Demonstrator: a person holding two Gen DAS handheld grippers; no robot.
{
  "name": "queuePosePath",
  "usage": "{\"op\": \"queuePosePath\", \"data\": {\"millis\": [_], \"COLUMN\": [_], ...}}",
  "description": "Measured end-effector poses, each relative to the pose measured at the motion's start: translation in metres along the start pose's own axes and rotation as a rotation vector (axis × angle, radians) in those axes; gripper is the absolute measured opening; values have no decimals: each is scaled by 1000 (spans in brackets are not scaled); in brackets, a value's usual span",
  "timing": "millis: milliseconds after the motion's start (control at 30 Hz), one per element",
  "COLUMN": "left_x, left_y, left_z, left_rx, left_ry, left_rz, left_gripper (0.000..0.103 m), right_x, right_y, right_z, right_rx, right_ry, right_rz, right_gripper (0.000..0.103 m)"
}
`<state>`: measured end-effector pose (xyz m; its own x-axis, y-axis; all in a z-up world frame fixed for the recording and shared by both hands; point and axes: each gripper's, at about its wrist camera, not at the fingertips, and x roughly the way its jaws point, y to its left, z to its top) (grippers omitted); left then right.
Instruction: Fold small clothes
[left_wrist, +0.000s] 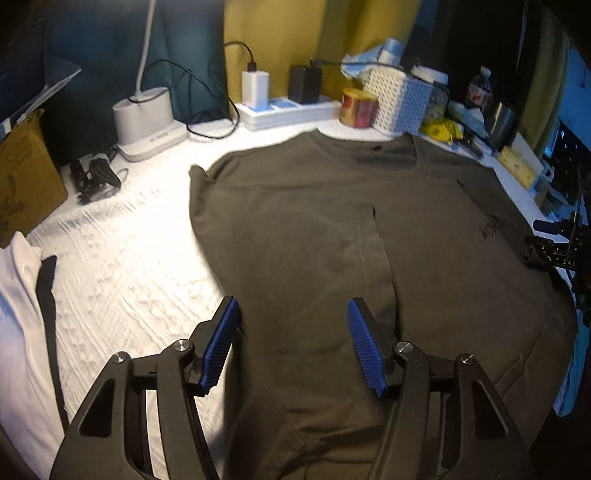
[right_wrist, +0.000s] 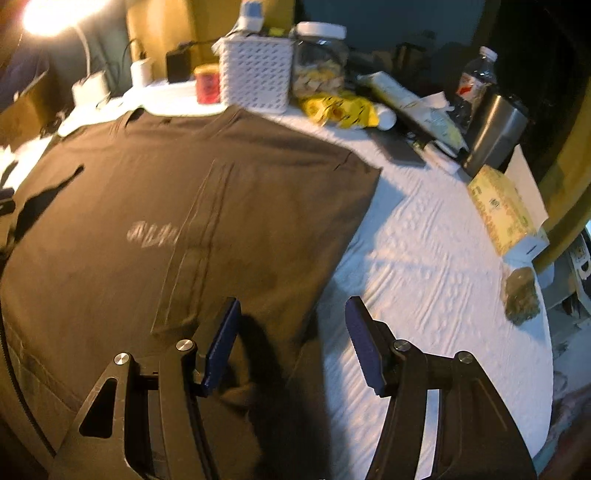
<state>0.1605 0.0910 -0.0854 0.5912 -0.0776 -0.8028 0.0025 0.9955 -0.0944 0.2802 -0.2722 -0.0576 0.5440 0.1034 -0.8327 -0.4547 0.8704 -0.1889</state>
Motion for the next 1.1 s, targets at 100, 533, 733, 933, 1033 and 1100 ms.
{"op": "queuePosePath", "data": {"millis": [100, 533, 733, 933, 1033, 1100], "left_x": [0, -10, -28, -51, -58, -63], "left_y": [-7, -20, -28, -36, -41, -45], "left_z": [-5, -23, -30, -34, -36, -39], "left_rx": [27, 52, 51, 41, 44, 47], "left_ry": [11, 4, -45, -113, -132, -141], "left_rz": [1, -13, -30, -46, -51, -53], "left_gripper": [61, 61, 61, 61, 61, 61], "right_x": [-1, -20, -41, -60, -71, -78], "right_y": [10, 21, 15, 6, 1, 0], "right_z": [-6, -26, -38, -57, -69, -78], "right_rx": [-17, -8, 31, 78, 109, 129], "right_ry": [5, -8, -41, -54, -71, -80], "right_rz": [3, -3, -20, -30, -26, -17], "right_gripper": [62, 62, 62, 62, 62, 62]}}
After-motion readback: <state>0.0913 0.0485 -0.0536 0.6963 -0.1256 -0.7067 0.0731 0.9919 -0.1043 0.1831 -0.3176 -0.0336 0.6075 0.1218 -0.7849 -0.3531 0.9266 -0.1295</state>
